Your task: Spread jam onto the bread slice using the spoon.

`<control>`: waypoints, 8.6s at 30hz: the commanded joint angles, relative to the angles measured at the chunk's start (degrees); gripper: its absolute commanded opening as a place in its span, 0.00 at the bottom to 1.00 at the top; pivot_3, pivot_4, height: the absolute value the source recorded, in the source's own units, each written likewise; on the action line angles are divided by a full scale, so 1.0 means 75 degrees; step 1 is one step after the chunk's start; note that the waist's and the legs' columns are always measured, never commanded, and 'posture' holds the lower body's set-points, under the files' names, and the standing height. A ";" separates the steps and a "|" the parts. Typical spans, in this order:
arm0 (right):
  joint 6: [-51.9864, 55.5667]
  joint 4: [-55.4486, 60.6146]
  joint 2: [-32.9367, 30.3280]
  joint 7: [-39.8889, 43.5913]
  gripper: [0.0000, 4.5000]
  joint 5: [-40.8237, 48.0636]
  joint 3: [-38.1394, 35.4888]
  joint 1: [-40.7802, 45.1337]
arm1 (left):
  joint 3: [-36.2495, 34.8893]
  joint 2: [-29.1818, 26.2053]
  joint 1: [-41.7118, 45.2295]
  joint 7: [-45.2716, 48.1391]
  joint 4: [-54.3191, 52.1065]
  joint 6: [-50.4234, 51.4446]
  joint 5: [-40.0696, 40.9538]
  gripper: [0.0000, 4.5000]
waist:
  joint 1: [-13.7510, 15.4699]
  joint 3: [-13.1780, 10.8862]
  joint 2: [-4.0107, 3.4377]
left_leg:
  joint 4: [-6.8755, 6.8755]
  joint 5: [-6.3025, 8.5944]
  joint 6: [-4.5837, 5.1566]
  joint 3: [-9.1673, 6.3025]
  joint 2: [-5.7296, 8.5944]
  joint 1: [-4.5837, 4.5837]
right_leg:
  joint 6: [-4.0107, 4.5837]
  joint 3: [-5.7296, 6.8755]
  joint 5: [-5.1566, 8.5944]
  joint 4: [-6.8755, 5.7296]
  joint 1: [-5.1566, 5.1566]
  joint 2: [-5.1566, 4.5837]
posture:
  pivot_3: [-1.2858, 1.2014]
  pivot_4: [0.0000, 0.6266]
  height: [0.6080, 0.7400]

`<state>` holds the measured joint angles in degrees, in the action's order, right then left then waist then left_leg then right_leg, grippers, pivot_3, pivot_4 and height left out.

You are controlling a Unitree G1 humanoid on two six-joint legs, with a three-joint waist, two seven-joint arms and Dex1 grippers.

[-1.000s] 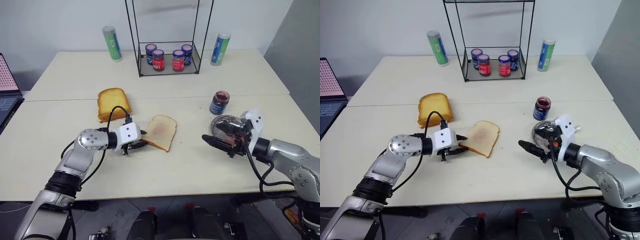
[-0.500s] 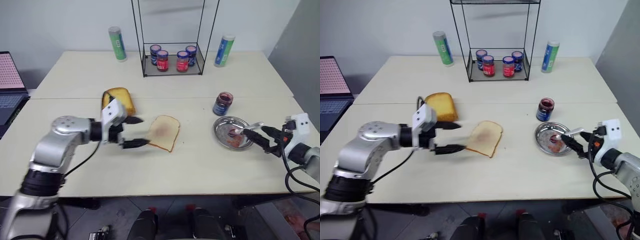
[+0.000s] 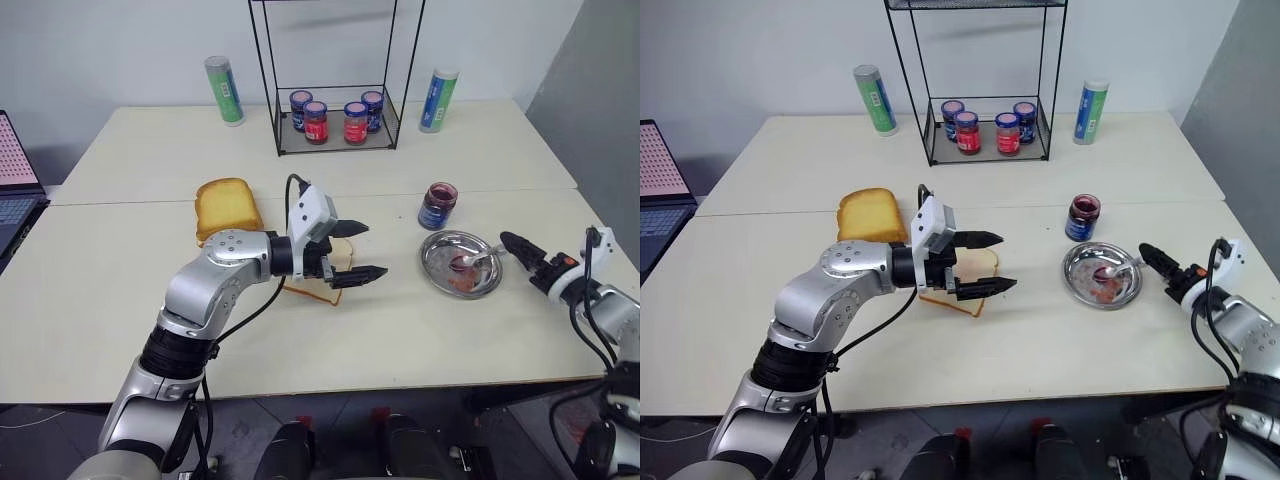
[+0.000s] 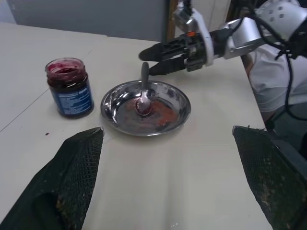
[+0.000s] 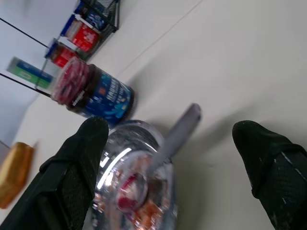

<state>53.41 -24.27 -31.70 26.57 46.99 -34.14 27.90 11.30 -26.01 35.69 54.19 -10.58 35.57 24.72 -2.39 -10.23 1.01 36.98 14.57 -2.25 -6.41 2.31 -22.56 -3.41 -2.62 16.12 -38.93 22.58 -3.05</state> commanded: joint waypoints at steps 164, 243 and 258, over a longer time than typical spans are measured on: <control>-0.2138 -0.0382 0.1634 -0.2404 0.01 -0.0595 0.0064 0.3195 | -0.0726 0.0693 0.0334 -0.1591 0.0530 -0.0763 -0.0576 1.00 | -0.0033 -0.0004 -0.0008 | 0.0002 -0.0008 -0.0013 0.0021 -0.0002 -0.0057 | -0.0003 -0.0015 -0.0005 -0.0012 0.0080 -0.0011 | 0.52 0.24 1.00; -0.3996 0.2104 0.3612 -0.0832 0.01 -0.3230 0.5074 0.1403 | -0.3086 -0.0445 -0.6011 -0.3129 -0.4137 -0.0081 0.0540 1.00 | 0.0056 0.0017 -0.0034 | -0.0008 0.0005 0.0003 0.0006 -0.0012 -0.0041 | 0.0002 -0.0005 -0.0003 -0.0008 0.0076 -0.0001 | 0.52 0.24 1.00; -0.0572 0.2132 0.5209 -0.2773 0.01 0.0389 0.2251 0.1709 | -0.3109 -0.0646 -0.5715 -0.3028 -0.4031 -0.0040 0.0659 1.00 | 0.0043 0.0016 -0.0035 | -0.0013 0.0005 0.0004 0.0006 -0.0052 -0.0043 | 0.0006 -0.0006 -0.0004 -0.0008 0.0079 -0.0001 | 0.52 0.24 1.00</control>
<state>48.05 -9.29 6.85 6.53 47.50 -16.60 40.11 -11.45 -30.14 -7.72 31.43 -39.85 35.82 28.88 -2.06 -10.11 0.74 36.88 14.61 -2.22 -6.33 1.92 -22.88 -3.37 -2.66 16.09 -38.99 23.17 -3.05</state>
